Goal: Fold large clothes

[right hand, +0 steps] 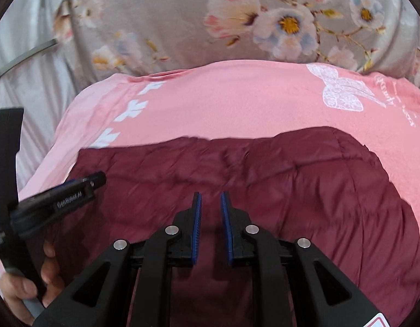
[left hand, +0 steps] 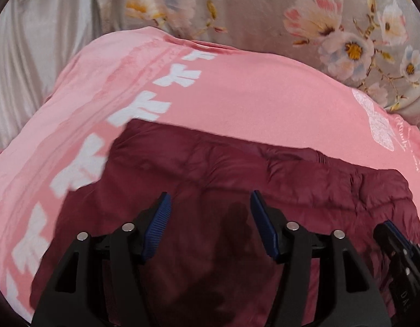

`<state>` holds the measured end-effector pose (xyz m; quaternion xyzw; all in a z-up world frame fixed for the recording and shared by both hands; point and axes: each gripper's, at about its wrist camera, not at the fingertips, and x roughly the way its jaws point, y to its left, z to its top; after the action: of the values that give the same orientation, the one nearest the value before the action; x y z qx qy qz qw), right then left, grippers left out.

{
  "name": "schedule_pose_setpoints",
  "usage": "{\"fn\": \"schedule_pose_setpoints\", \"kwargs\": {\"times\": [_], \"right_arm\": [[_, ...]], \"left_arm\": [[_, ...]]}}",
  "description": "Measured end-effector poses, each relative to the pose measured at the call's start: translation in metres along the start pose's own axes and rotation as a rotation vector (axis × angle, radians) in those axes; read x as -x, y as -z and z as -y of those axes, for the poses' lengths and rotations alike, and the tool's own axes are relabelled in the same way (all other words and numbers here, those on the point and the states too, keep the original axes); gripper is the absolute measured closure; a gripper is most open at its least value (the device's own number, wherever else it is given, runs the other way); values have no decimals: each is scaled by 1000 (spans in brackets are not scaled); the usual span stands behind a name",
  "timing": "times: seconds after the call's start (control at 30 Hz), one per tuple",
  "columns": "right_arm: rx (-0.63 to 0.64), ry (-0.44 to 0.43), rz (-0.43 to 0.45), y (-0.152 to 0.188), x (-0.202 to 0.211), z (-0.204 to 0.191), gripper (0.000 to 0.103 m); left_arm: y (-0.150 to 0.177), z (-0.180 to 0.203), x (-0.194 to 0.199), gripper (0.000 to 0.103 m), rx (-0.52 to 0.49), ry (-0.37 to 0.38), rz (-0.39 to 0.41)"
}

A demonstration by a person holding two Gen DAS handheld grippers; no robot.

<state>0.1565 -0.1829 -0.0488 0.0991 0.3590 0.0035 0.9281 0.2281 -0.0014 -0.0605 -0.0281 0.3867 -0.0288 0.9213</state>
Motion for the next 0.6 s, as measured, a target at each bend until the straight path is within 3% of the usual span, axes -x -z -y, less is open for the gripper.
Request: {"fn": "schedule_pose_setpoints", "kwargs": {"times": [0.17, 0.27, 0.43, 0.6], "right_arm": [[6, -43, -20, 33, 11, -33, 88], [39, -2, -32, 47, 8, -45, 88], [20, 6, -73, 50, 0, -41, 88], [13, 4, -93, 50, -4, -39, 89]], "left_arm": [[31, -19, 18, 43, 38, 8, -20], [45, -14, 21, 43, 15, -6, -14], [64, -1, 14, 42, -57, -82, 17], [64, -2, 11, 40, -53, -79, 7]]}}
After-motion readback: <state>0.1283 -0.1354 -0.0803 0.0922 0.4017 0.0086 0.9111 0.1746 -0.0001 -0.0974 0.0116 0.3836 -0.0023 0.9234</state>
